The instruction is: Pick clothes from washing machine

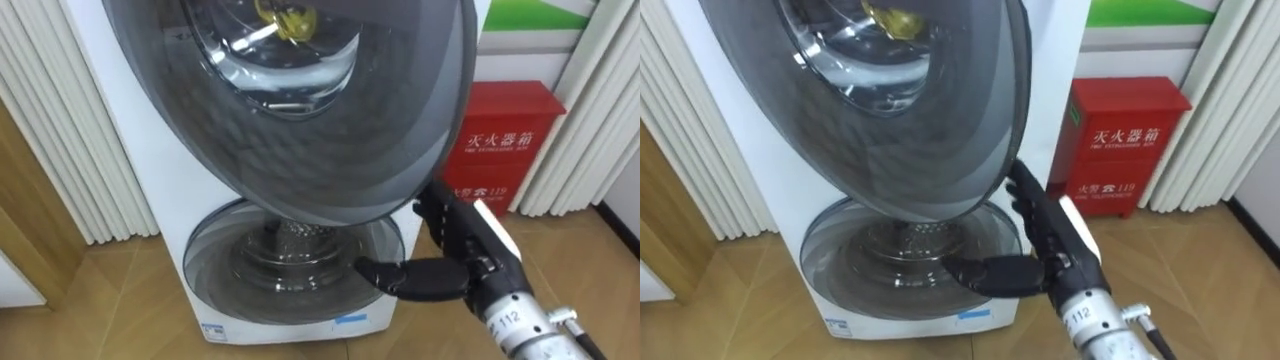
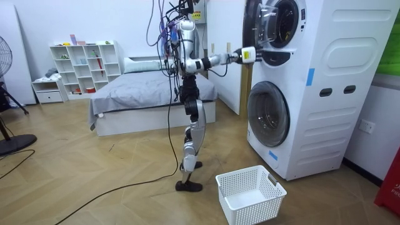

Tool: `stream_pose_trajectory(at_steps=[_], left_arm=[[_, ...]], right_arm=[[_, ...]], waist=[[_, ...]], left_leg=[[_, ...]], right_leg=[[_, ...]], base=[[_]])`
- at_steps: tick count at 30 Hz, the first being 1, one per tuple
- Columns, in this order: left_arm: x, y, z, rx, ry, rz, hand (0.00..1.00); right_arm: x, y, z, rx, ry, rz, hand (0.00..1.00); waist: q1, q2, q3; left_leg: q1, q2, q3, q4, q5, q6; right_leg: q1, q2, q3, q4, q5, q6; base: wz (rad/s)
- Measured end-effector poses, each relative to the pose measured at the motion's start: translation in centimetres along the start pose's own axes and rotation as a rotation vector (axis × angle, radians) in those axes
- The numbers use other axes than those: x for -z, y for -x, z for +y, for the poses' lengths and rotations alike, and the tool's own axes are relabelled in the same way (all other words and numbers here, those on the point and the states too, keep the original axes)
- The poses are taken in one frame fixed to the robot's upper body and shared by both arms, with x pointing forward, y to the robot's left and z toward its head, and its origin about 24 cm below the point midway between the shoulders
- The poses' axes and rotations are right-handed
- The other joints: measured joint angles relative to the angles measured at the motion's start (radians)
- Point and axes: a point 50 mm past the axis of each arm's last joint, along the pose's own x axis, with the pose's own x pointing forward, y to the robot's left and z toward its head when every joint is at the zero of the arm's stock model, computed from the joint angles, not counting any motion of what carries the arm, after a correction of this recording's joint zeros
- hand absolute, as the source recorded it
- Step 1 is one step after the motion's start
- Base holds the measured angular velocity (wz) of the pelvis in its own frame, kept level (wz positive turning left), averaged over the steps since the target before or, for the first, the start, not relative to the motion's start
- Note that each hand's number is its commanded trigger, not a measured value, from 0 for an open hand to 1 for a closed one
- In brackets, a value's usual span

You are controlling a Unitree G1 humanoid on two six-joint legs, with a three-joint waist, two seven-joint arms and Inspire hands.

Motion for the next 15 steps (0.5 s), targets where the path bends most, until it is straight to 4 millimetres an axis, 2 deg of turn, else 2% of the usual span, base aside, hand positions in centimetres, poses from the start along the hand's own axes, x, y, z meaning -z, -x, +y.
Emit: stream_pose_trajectory(at_steps=[7, 11, 13, 15], left_arm=[[0.7, 0.0, -0.2, 0.011, -0.006, 0.026, 0.0], [0.7, 0.0, -0.2, 0.012, -0.007, 0.023, 0.0], [0.6, 0.0, -0.2, 0.012, -0.008, 0.019, 0.0], [0.4, -0.1, -0.1, 0.01, -0.008, 0.011, 0.0]], right_arm=[[-4.3, -1.5, 0.1, -0.038, 0.096, -0.189, 0.0], [-4.5, -1.4, 0.4, -0.085, 0.101, -0.198, 0.0], [-4.5, -1.4, 0.5, -0.098, 0.102, -0.196, 0.0], [-4.5, -1.4, 0.6, -0.11, 0.108, -0.195, 0.0]], waist=[[0.008, -0.008, 0.0014], [0.01, -0.014, 0.0035], [0.03, -0.018, 0.0031], [0.035, -0.019, 0.0025]], left_leg=[[0.0, 0.004, 0.0, 0.0, 0.0, -0.001], [-0.001, 0.01, 0.001, 0.003, -0.001, -0.005], [-0.003, 0.014, 0.003, 0.003, -0.002, -0.01], [-0.002, 0.017, 0.003, 0.003, -0.001, -0.012]], right_leg=[[-0.005, 0.005, 0.0, -0.002, 0.0, 0.0], [-0.007, 0.01, 0.0, -0.001, 0.0, 0.0], [-0.008, 0.014, -0.001, 0.0, 0.001, -0.001], [-0.008, 0.016, -0.001, -0.001, 0.002, -0.003]], base=[[-0.01], [-0.04], [-0.09], [-0.04]])
